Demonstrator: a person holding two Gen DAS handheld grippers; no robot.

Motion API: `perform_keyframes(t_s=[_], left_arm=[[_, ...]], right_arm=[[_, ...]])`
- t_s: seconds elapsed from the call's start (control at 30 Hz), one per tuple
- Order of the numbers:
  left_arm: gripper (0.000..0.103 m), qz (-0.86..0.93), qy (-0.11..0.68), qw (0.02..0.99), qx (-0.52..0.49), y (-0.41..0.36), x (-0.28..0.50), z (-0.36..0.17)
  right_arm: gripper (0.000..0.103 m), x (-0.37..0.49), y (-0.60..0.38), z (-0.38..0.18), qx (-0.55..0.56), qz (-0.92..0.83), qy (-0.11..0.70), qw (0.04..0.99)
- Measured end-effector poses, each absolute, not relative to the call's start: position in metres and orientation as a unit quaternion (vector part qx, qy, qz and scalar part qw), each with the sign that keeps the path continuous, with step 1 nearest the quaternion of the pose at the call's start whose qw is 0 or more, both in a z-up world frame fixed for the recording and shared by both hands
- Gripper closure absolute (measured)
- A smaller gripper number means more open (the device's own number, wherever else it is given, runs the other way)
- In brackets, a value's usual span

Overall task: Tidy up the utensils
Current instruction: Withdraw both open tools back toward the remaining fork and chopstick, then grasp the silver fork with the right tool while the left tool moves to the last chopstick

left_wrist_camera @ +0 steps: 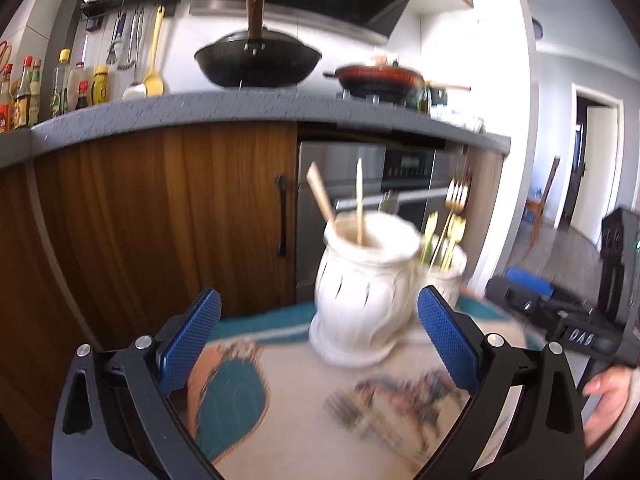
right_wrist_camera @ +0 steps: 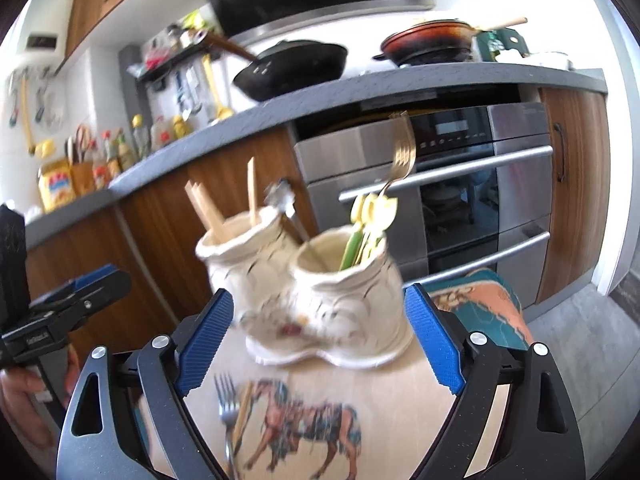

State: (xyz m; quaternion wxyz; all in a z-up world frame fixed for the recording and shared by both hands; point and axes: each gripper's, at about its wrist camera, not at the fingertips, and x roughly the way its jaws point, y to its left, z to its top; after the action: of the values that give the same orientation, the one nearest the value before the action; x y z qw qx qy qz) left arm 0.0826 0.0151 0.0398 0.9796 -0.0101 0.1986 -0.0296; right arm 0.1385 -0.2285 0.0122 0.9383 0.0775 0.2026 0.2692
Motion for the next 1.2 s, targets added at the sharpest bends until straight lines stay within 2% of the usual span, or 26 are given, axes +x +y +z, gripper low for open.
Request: perform_keyframes(t_s=[0.17, 0.37, 0.43, 0.6, 0.63, 0.7, 0.73, 0.8, 0.9, 1.07, 1.2], left_arm=[[0.006, -0.022, 0.24, 0.971, -0.009, 0.029, 0.067, 0.018], [0.006, -0.026, 0.27, 0.961, -0.056, 0.048, 0.06, -0.002], [0.006, -0.024, 0.273, 0.96, -0.058, 0.05, 0.06, -0.006], [0.006, -0.02, 0.278, 0.958, -0.066, 0.055, 0.059, -0.011], [0.006, -0.021, 0.28, 0.957, -0.071, 0.056, 0.059, -0.012], [0.006, -0.022, 0.283, 0.955, -0.081, 0.059, 0.059, -0.014], [0.006, -0.023, 0.284, 0.955, -0.085, 0.06, 0.059, -0.015], [0.006, -0.025, 0.285, 0.954, -0.088, 0.06, 0.059, -0.016], [0.006, -0.03, 0.287, 0.953, -0.088, 0.058, 0.06, -0.018], [0.006, -0.035, 0.292, 0.952, -0.084, 0.053, 0.061, -0.021], [0.006, -0.036, 0.294, 0.952, -0.081, 0.051, 0.061, -0.022]], right_arm=[[0.015, 0.122, -0.207, -0.003, 0.018, 0.289, 0.249, 0.924], [0.015, 0.099, -0.174, -0.028, -0.05, 0.316, 0.302, 0.898], [0.018, 0.094, -0.164, -0.033, -0.07, 0.318, 0.314, 0.892], [0.046, 0.087, -0.138, -0.051, -0.108, 0.326, 0.343, 0.874], [0.049, 0.087, -0.133, -0.054, -0.117, 0.327, 0.347, 0.871], [0.064, 0.088, -0.124, -0.059, -0.132, 0.327, 0.358, 0.864], [0.067, 0.089, -0.122, -0.06, -0.134, 0.326, 0.362, 0.863], [0.081, 0.091, -0.119, -0.064, -0.136, 0.325, 0.372, 0.859], [0.089, 0.091, -0.116, -0.068, -0.141, 0.323, 0.375, 0.857], [0.09, 0.09, -0.114, -0.071, -0.142, 0.325, 0.378, 0.855], [0.095, 0.088, -0.11, -0.072, -0.15, 0.327, 0.373, 0.855]])
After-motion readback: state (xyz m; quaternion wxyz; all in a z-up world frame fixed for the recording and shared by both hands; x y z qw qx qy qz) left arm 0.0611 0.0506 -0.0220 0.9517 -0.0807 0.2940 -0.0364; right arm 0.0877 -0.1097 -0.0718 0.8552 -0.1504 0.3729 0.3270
